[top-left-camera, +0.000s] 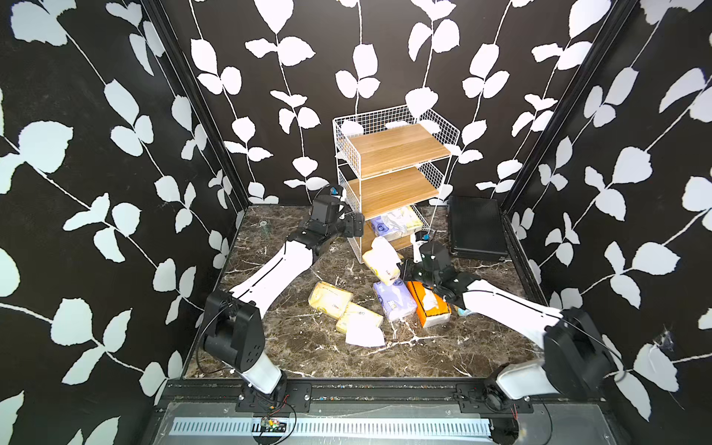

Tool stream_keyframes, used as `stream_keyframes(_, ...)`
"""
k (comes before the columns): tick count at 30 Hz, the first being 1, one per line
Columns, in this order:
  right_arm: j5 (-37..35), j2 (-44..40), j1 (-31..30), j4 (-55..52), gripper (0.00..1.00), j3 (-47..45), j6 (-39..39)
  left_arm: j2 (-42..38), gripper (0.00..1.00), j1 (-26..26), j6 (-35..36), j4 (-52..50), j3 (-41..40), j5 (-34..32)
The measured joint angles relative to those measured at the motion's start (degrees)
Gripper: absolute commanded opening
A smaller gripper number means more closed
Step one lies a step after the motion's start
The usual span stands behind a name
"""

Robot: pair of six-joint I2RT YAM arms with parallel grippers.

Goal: Remove the tissue boxes from the shelf
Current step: Pick up a box of tissues from the shelf, then place the box of tissues at the center of the board.

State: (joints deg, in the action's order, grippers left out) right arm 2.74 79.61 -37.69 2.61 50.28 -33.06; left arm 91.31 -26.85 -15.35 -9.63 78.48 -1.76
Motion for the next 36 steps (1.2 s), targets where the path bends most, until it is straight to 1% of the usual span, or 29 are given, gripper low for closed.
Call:
stream_keyframes(5,0.5,-1.8,-3.6,-0.9,0.00,-0.5,4.1,0.0,0.99,0.5,0.2,-0.5,0.1,0.3)
stream_keyframes(9,0.2,-1.4,-5.6,-0.7,0.00,-0.7,5.3,0.0,0.99,1.2,0.2,-1.0,0.1,2.3)
stream_keyframes(13,-1.1,2.1,-6.7,0.5,0.00,-0.7,5.3,-0.5,0.99,2.0,0.2,-2.9,0.1,2.8)
stream_keyframes(15,-2.9,5.0,-7.4,0.7,0.00,-0.6,5.4,-1.0,0.99,2.3,-0.2,-4.0,0.1,3.5)
stream_keyframes(21,-6.1,11.1,-10.1,4.3,0.00,-0.6,4.3,-4.1,0.99,3.6,-2.2,-5.5,0.1,8.5)
stream_keyframes(25,-7.3,14.1,-11.0,6.6,0.00,1.6,3.9,-7.8,0.99,3.9,-1.9,-7.2,0.0,9.9)
stream_keyframes(29,-8.0,18.6,-11.8,7.9,0.00,5.2,4.1,-12.7,0.99,3.8,0.1,-9.8,-1.0,9.7)
stream_keyframes(33,-8.1,23.4,-13.9,8.8,0.00,8.7,4.8,-19.9,0.99,3.8,2.9,-12.4,-5.0,7.4)
stream_keyframes(36,-7.5,25.0,-15.0,10.3,0.00,9.1,5.4,-25.4,0.99,3.8,4.6,-14.4,-8.4,5.4)
